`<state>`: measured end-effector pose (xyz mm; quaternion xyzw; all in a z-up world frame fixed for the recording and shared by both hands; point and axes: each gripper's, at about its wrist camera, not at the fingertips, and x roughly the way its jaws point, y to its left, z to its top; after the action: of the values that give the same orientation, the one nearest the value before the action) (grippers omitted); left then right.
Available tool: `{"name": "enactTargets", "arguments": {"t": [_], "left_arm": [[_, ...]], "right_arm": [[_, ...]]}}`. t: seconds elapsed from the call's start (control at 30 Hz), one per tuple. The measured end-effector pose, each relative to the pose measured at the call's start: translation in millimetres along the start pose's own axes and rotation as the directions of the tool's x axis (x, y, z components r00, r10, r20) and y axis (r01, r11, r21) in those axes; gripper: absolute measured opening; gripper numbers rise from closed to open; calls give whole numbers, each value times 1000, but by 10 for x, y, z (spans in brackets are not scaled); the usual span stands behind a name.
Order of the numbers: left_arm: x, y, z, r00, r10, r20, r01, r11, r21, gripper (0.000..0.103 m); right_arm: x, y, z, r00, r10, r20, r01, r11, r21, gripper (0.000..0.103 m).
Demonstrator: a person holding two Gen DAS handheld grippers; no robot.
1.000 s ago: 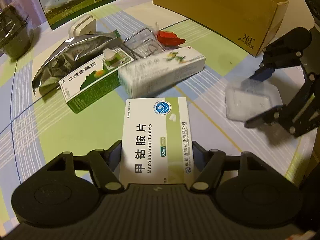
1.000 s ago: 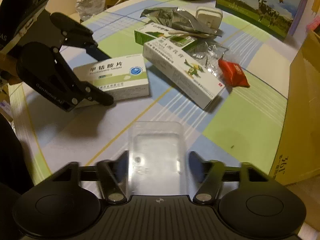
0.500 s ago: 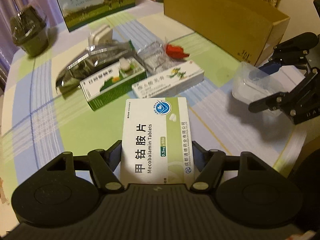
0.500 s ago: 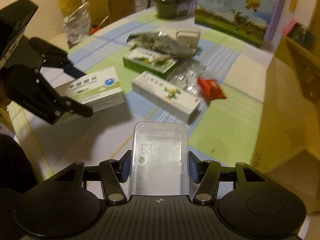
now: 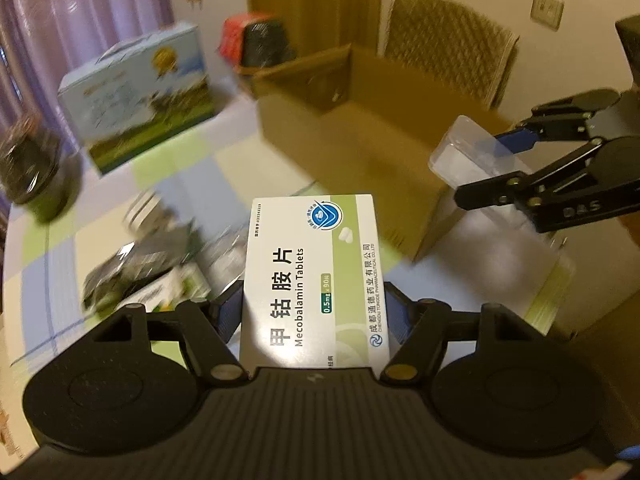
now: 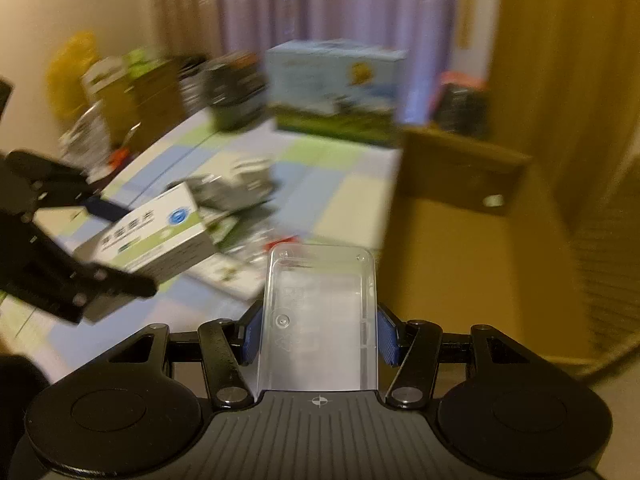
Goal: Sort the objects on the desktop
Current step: 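Carry the Mecobalamin box and clear tray to the cardboard box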
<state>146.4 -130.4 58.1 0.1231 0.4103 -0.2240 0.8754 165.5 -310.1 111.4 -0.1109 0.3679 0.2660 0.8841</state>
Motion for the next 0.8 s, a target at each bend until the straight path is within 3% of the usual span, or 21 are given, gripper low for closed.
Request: {"name": "enactTargets", "arguments": {"t": [0.17,0.4,0.8], "left_arm": [[138,-369,494,999,-39,35,40,999,-33,67],[570,-643,996,994,-90,60,97,988,-118,67],[1081,-745,1239,990,-110,84,127,962,-241,67]], "right_arm": [[-117,-547,75,997,-77,17,75,992,100,53],[-64,-1070,128,992,-123,10,118,972,204,53],[172,-1583,94,990,-138,4,129,931,340,53]]}}
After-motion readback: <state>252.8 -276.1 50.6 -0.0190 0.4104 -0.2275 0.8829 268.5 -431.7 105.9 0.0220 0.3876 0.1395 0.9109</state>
